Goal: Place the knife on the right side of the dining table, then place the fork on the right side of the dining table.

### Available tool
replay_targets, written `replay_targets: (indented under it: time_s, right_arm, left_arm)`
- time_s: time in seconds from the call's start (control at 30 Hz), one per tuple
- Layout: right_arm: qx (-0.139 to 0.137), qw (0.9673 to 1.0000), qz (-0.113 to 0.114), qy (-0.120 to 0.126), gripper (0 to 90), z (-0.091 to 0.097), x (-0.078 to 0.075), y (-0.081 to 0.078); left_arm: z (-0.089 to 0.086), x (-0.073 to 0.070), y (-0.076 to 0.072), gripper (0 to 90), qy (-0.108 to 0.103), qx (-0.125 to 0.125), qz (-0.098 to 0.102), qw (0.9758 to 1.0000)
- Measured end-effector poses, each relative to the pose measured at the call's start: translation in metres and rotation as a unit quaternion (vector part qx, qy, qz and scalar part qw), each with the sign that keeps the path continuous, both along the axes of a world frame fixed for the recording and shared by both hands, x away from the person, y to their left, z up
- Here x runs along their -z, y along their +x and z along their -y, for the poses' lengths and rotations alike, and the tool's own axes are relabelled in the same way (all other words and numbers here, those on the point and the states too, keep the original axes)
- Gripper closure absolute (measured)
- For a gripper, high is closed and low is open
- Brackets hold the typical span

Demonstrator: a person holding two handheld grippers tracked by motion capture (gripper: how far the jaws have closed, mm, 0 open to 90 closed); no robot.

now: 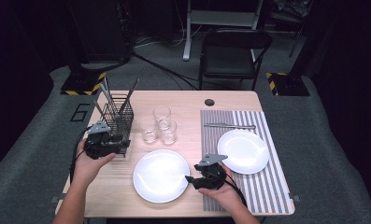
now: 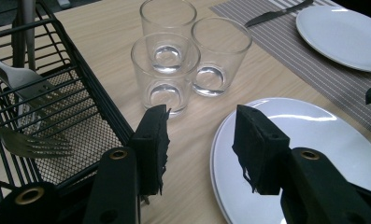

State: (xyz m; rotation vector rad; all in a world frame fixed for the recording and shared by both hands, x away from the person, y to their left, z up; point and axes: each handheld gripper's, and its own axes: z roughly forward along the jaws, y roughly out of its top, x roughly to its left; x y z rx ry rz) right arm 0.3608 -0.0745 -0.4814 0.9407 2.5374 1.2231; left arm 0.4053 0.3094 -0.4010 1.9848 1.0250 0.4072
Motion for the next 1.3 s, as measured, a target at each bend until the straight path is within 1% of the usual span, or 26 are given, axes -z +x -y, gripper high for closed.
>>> replay_targets:
  time_s: [0.03,0.07,0.13,0.17,0.2,0.27,0.3,0.33,0.4,0.43,0.5,0.53,0.57,0.67,0.7,0.8,1.0,1.03,1.07,1.13,1.3]
  right_arm:
    - [0.000,1.0000,0.000,0.000,41.4,0.000,0.000,0.000]
    - [-0.005,1.0000,0.002,-0.001,43.7,-0.001,0.000,0.000]
    - [-0.007,1.0000,0.003,-0.001,44.2,-0.001,0.000,0.000]
    - [-0.007,1.0000,0.002,-0.001,44.7,-0.001,-0.001,0.000]
    - [-0.009,1.0000,0.002,0.002,47.2,-0.001,-0.001,0.000]
    - [-0.009,0.9999,0.002,0.004,48.2,-0.001,-0.002,0.000]
    - [-0.010,0.9999,0.002,0.005,48.2,-0.001,-0.002,0.000]
    - [-0.009,0.9999,0.002,0.007,48.2,-0.001,-0.002,0.000]
    - [-0.005,0.9999,0.004,0.010,48.3,-0.001,-0.003,-0.001]
    - [-0.006,0.9999,0.006,0.009,48.3,-0.001,-0.003,-0.001]
    - [-0.004,0.9999,0.005,0.010,48.3,-0.001,-0.003,-0.001]
    - [-0.005,0.9999,0.003,0.011,48.3,-0.001,-0.003,-0.001]
    - [-0.003,0.9999,0.001,0.012,48.3,-0.001,-0.003,-0.001]
    - [-0.001,0.9999,0.000,0.012,48.3,-0.001,-0.002,0.000]
    - [0.001,0.9999,-0.005,0.012,48.4,-0.001,-0.002,0.000]
    - [-0.002,0.9999,-0.004,0.012,48.5,-0.001,-0.002,0.000]
    - [-0.001,0.9999,-0.007,0.013,48.5,-0.001,-0.002,-0.001]
    - [-0.003,0.9999,-0.006,0.012,48.5,-0.001,-0.002,-0.001]
    - [-0.005,0.9999,-0.003,0.012,48.6,-0.001,-0.002,-0.001]
    - [-0.004,0.9999,-0.005,0.012,48.6,-0.001,-0.003,-0.002]
    - [-0.003,0.9999,-0.005,0.011,48.8,0.000,-0.002,-0.001]
  left_arm:
    - [0.000,0.000,0.000,54.6,0.000,0.000,0.000,1.0000]
    - [-0.002,-0.003,-0.002,55.3,-0.002,0.000,0.001,1.0000]
    - [-0.002,-0.004,-0.003,56.1,-0.006,-0.001,0.002,1.0000]
    - [-0.003,-0.006,-0.004,56.1,-0.007,0.001,0.003,1.0000]
    - [-0.004,-0.008,-0.005,57.0,-0.009,0.000,0.003,1.0000]
    - [-0.005,-0.013,-0.007,57.3,-0.009,0.003,0.004,0.9999]
    - [-0.006,-0.014,-0.008,57.5,-0.011,0.001,0.005,0.9999]
    - [-0.006,-0.016,-0.008,57.5,-0.008,0.001,0.005,1.0000]
    - [-0.006,-0.018,-0.009,57.5,-0.013,-0.001,0.008,0.9999]
    - [-0.007,-0.020,-0.009,57.5,-0.010,0.001,0.007,0.9999]
    - [-0.008,-0.022,-0.010,57.4,-0.014,-0.005,0.011,0.9998]
    - [-0.009,-0.024,-0.010,57.4,-0.011,-0.003,0.009,0.9999]
    - [-0.010,-0.025,-0.010,57.4,-0.014,-0.007,0.010,0.9998]
    - [-0.012,-0.028,-0.011,57.5,-0.013,-0.012,0.011,0.9998]
    - [-0.013,-0.029,-0.011,57.4,-0.013,-0.013,0.009,0.9998]
    - [-0.016,-0.033,-0.009,57.4,-0.011,-0.018,0.012,0.9997]
    - [-0.020,-0.040,-0.006,58.1,-0.018,-0.024,0.012,0.9995]
    - [-0.022,-0.042,-0.003,58.6,-0.022,-0.027,0.011,0.9993]
    - [-0.022,-0.042,-0.002,59.3,-0.024,-0.028,0.014,0.9992]
    - [-0.025,-0.046,0.000,59.7,-0.014,-0.030,0.010,0.9994]
    - [-0.033,-0.052,0.004,60.0,-0.008,-0.039,0.012,0.9991]
